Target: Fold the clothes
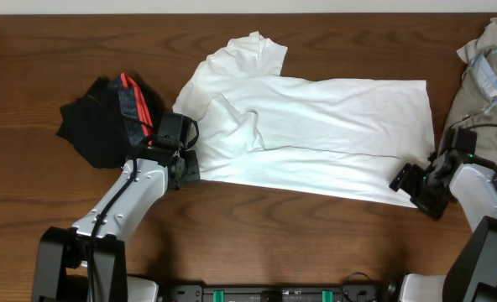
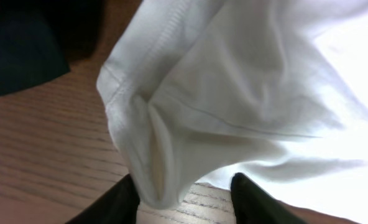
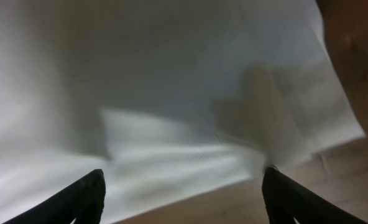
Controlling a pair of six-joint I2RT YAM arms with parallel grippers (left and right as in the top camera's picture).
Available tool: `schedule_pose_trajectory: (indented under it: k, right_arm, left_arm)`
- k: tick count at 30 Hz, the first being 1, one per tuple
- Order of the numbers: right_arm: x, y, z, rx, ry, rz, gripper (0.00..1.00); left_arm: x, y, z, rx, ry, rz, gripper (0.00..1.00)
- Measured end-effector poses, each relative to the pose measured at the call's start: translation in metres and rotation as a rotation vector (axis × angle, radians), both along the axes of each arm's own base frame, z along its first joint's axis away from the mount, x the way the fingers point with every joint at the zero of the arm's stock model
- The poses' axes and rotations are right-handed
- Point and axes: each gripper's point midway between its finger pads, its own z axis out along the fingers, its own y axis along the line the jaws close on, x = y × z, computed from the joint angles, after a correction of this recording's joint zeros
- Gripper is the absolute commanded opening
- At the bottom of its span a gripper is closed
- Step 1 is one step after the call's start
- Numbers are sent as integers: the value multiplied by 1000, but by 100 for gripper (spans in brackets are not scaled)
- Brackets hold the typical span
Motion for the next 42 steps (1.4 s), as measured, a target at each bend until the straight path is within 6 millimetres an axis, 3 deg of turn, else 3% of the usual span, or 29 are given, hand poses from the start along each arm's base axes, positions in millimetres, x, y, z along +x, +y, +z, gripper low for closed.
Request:
schedule_pose_trajectory:
  k: [7,17,20,21,24,26,28,32,36,41,42]
  right_arm:
    - [-16,-4,-8,-12,45,-33,80]
    - [-4,-18,-10,-83,-29,-115,73]
    - [2,-23,-9,-106,-63,-156,59]
    - [3,-25,-9,-115,-71,-169,45]
    - [5,-30,-9,-120,-88,-222,18]
    - [3,-30,-9,-117,-80,-233,7]
    - [0,-29,-9,-108,-65,-246,1]
    - [-29,-34,-8,-132,68,-276,1]
    - [-64,-57,0,-222,220,-319,11]
    - [-47,-80,14,-297,169,-328,32]
    - [-42,-81,16,-295,153,-319,41]
  left_arm:
    - [-2,5,0,28,6,7,62]
    - [-1,12,1,66,-3,17,62]
    - [-1,12,1,66,-3,17,62]
    - [-1,12,1,67,-3,18,62]
    - [0,12,1,69,-3,18,62]
    - [-1,13,1,70,-3,19,62]
    - [0,13,1,73,-4,19,62]
    - [-1,14,1,77,-1,20,62]
    - [-2,14,1,78,4,20,62]
    - [-3,14,1,77,6,19,62]
    - [-3,14,0,76,6,19,62]
